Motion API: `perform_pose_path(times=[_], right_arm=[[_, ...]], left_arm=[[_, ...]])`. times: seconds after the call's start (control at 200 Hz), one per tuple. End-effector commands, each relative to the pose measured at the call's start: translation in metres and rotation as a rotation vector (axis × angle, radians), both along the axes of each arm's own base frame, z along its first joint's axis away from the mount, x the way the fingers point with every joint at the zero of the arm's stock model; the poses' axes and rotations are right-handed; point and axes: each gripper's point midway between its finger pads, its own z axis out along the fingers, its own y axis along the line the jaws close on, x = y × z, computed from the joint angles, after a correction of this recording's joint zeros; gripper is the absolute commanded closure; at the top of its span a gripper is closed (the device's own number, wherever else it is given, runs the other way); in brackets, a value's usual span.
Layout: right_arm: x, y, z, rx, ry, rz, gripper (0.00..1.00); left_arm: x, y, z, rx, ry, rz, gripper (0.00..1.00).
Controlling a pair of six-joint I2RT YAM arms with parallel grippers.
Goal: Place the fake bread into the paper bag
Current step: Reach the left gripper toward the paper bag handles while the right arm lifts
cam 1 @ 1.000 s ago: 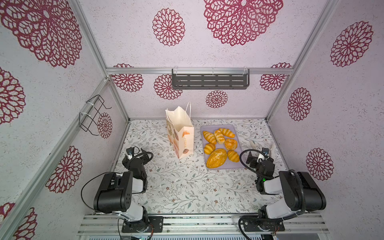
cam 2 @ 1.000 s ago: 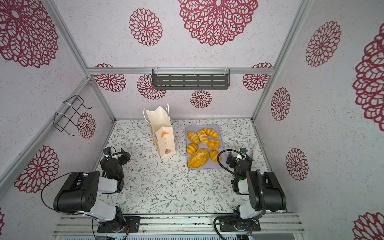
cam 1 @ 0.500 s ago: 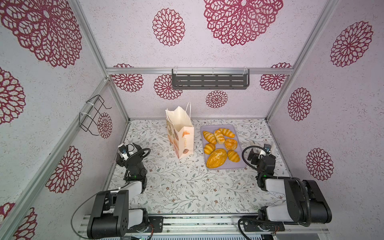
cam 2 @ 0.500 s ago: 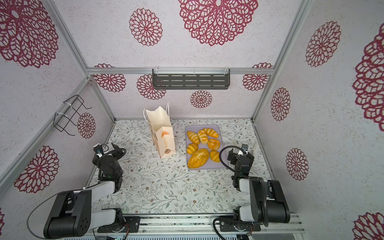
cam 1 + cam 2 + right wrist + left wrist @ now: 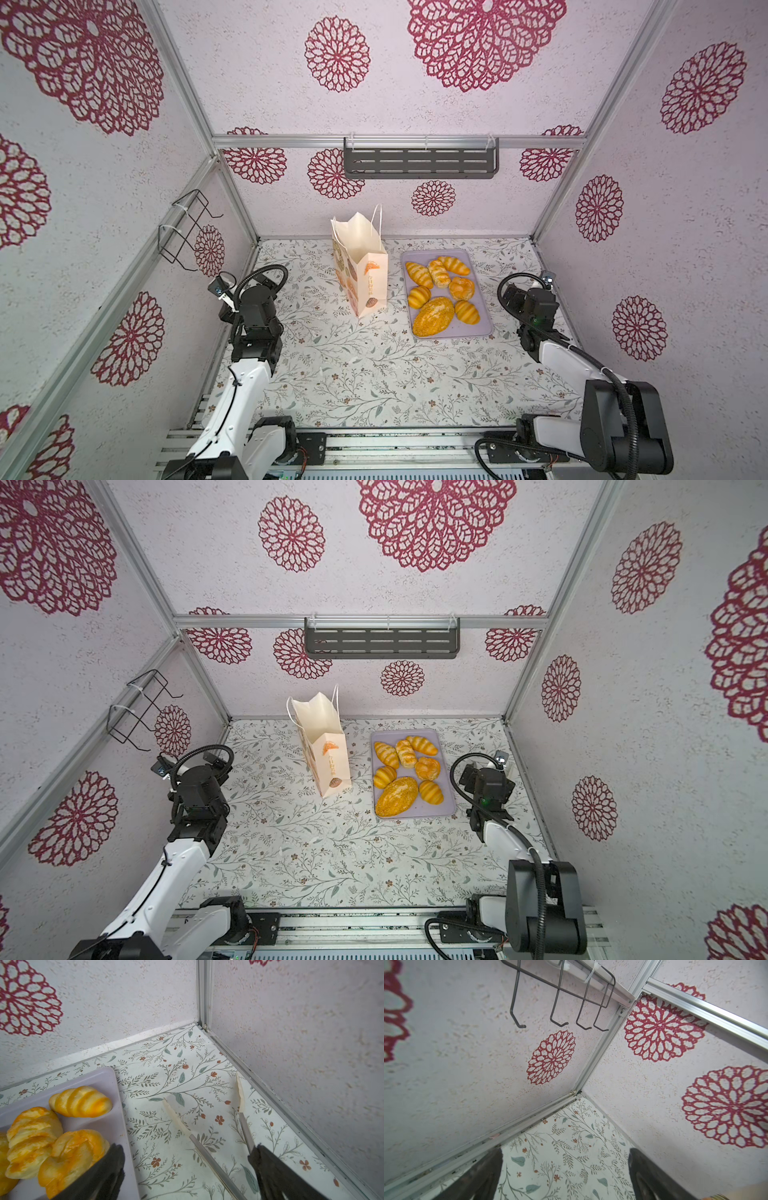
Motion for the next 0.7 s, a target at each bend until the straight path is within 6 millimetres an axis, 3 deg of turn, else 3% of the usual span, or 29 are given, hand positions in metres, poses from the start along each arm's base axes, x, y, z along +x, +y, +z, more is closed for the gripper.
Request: perform_pose_path(times=[0.0,0.24,0.48,0.575,0.696], right_arm=[[-0.007,0.001,0.007,0.04,0.047,-0.024,0.01],[-0.004,-0.007,0.017,0.023,0.171,-0.072,0.01],[-0.005,-0.013,0.021,0.021,0.24,-0.122,0.01],[-0.006,-0.012,0.022,0.019,0.255,-0.112,0.01],[-0.01,-0.012,0.022,0.017,0.259,-0.109,0.01]], left_arm=[[-0.004,-0.015,-0.009,-0.134,0.046,-0.073,0.03],[-0.002,-0.04,-0.008,-0.292,0.159,-0.182,0.03],[0.007,-0.084,-0.003,-0.493,0.261,-0.348,0.03],[0.013,-0.107,0.006,-0.552,0.282,-0.435,0.03],[0.015,-0.13,0.033,-0.559,0.294,-0.508,0.03]])
